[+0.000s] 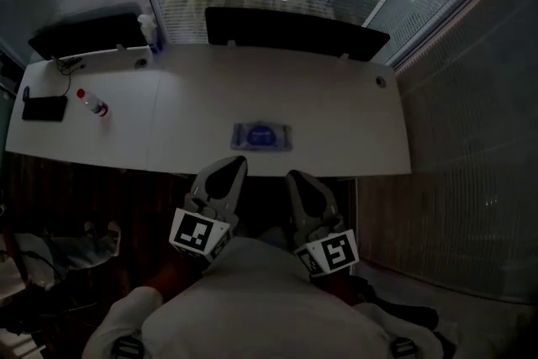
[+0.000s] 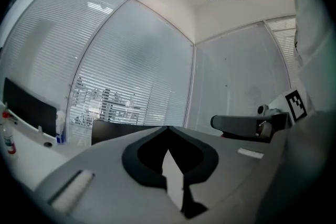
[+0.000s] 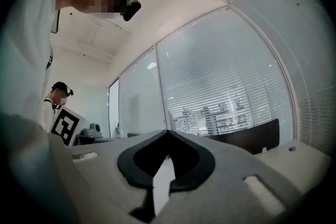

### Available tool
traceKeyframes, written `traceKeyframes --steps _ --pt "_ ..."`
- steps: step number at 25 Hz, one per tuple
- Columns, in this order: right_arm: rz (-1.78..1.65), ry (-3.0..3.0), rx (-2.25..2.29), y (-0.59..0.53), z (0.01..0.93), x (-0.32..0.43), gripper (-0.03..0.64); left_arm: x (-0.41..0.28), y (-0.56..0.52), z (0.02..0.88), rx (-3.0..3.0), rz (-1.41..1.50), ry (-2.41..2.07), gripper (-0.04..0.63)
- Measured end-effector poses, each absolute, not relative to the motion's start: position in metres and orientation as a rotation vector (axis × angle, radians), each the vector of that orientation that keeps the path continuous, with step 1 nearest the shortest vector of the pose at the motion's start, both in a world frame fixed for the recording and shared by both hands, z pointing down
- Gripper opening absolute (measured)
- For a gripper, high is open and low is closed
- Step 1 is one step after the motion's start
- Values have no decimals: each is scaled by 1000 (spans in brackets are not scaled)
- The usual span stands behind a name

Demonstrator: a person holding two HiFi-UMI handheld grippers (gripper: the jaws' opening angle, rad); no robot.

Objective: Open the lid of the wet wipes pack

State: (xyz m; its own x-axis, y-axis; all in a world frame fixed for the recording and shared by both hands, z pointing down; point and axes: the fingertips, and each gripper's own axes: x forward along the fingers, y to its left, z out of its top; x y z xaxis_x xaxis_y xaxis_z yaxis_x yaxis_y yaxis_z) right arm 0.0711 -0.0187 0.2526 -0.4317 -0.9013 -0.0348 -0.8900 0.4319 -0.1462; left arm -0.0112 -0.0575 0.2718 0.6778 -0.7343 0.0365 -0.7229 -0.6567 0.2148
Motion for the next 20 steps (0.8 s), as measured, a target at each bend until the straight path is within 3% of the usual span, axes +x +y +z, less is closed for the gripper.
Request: traceKeyframes --steps 13,20 --pt "-144 2642 -1594 -77 258 98 2 7 -110 304 2622 8 -1244 3" --pt "-172 2872 -1577 -117 314 89 2 9 -144 372 2552 294 -1211 3"
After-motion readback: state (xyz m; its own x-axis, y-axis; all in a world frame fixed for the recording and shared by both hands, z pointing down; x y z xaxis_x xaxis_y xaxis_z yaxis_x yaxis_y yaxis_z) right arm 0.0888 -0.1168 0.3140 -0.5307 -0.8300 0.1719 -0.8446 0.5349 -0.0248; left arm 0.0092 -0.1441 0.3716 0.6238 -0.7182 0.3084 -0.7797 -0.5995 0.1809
